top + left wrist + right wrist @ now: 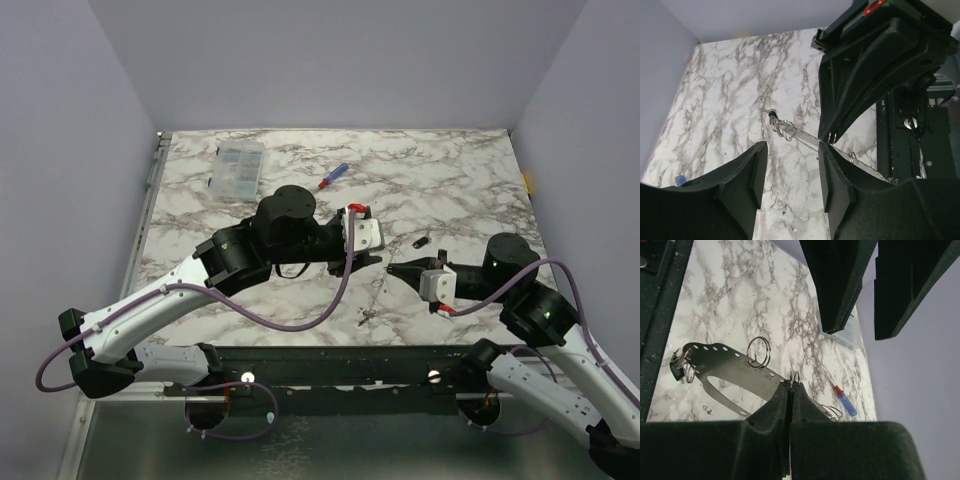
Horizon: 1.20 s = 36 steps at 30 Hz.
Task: Put the keys on the keyring
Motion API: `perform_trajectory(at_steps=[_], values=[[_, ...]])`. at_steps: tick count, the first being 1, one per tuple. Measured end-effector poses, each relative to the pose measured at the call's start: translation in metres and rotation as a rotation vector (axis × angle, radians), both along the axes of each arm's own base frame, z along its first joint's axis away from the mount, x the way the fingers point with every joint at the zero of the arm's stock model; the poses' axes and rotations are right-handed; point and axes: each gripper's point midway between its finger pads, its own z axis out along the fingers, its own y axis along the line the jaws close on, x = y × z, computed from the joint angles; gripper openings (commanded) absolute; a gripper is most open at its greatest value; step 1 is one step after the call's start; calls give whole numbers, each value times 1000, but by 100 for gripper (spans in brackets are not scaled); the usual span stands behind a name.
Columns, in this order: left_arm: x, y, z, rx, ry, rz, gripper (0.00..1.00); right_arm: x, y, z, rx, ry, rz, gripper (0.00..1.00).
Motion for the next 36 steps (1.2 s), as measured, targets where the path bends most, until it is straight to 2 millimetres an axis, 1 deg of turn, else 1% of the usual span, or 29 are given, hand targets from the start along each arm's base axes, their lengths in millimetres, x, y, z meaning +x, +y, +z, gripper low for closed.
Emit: perform_trajectory(at_steps=[2,4,5,9,12,17,22,30,36], values=[[-6,0,0,13,12,-30,47,-1,0,-1,-1,16,1,1],[-10,0,-1,24,22,-50,44,-2,0,1,5,25,2,0],[-11,0,-3,30,27,-58,43,-2,1,3,9,29,4,1],[-11,-2,-17,75,54,-63,45,-5,1,4,18,49,9,1],[-12,-8,-28,105,65,-74,44,-6,2,4,21,63,11,1],[-18,-17,-38,131,63,-103,41,-7,2,3,25,79,12,1],[-22,-19,-39,138,48,-117,37,-7,2,3,27,86,11,1],[-20,-19,-40,147,30,-94,31,-8,2,6,37,83,10,0],[-21,-20,-41,151,21,-97,18,-8,2,7,41,87,8,1]])
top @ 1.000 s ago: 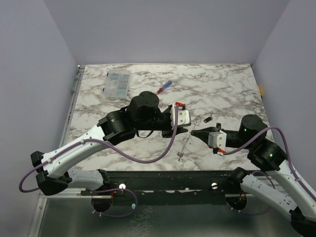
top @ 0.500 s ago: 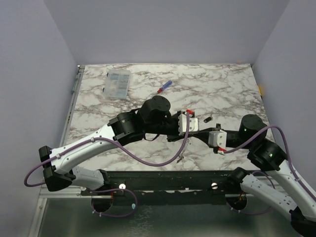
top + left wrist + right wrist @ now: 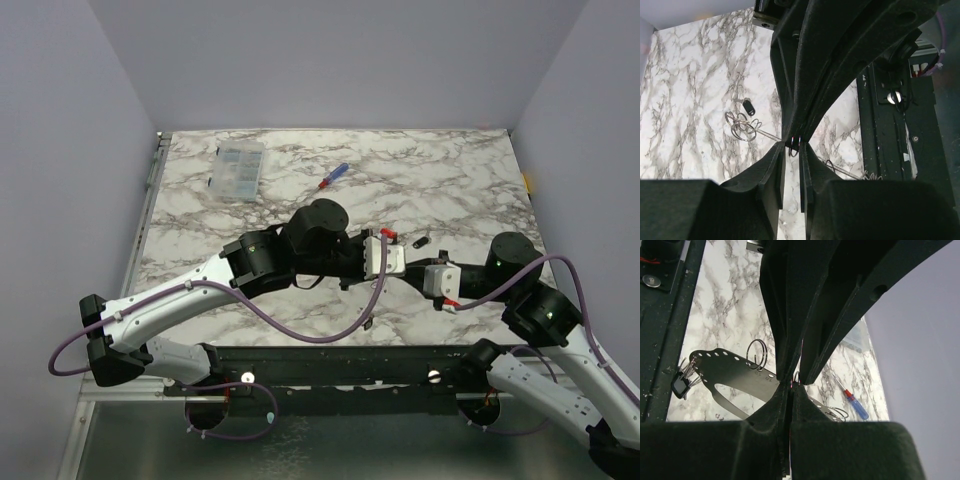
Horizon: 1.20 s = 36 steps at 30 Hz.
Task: Put the keys on the keyring
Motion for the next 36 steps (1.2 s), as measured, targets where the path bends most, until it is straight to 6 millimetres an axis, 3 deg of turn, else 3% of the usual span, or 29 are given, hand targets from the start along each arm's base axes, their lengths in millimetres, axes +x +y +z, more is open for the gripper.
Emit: perform_trajectory(at_steps=[7,13,19,24,36], values=[[0,0,-1,5,-12,-1,0,0,-1,0,0,5,-2,1],[-1,0,-5,14,-27,-10,0,1,-2,-2,2,13,-15,1],[-3,2,-4,-46,-55,-11,0,-1,-2,-1,38,16,-18,17],[-5,8,6,-123,-69,3,0,-5,-1,10,108,-3,-9,40],[-13,17,29,-343,-40,33,0,-24,-2,46,338,23,31,52]])
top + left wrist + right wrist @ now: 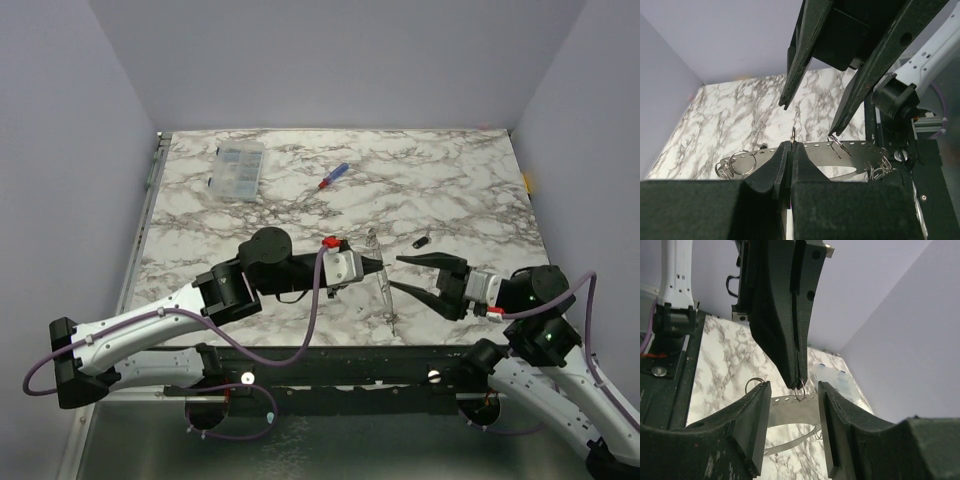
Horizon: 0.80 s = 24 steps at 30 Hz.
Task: Put the keys on the keyring
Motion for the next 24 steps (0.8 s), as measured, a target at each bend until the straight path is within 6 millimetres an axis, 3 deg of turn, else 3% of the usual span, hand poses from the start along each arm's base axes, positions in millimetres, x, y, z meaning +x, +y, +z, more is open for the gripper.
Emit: perform_trajectory(at_steps=[15,24], values=[[-21,14,40,-347,31,-60,0,-8,2,25,274,151,76,49],[-31,22,65,-482,31,-104,0,-10,11,39,336,200,162,45]])
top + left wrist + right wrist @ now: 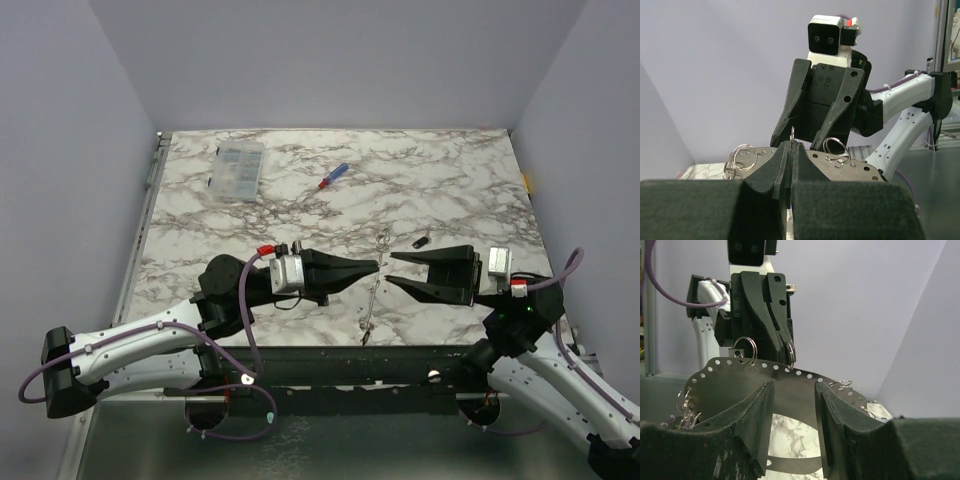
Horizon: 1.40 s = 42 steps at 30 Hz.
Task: Put the keys on the keyring
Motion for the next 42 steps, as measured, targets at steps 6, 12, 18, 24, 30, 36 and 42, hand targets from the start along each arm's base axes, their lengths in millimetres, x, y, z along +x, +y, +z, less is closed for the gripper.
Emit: perform_trajectory(at_steps=[6,12,18,24,30,36,42], values=[[-6,1,1,-22,6,-32,0,-8,6,5,-6,8,80,45],[-10,2,4,-35,2,-54,0,-20,7,17,-19,-20,142,40],[-11,1,0,-29,2,-64,0,-27,9,23,-50,-24,181,39],[-13,-3,-3,-17,-1,-81,0,-25,14,20,-101,14,200,34],[-13,-7,-9,-1,4,-90,0,-19,19,10,-147,59,206,32],[-14,-7,-10,3,4,-95,0,-18,19,8,-167,58,194,32],[-14,-7,-11,7,5,-98,0,-19,16,7,-194,44,168,34]])
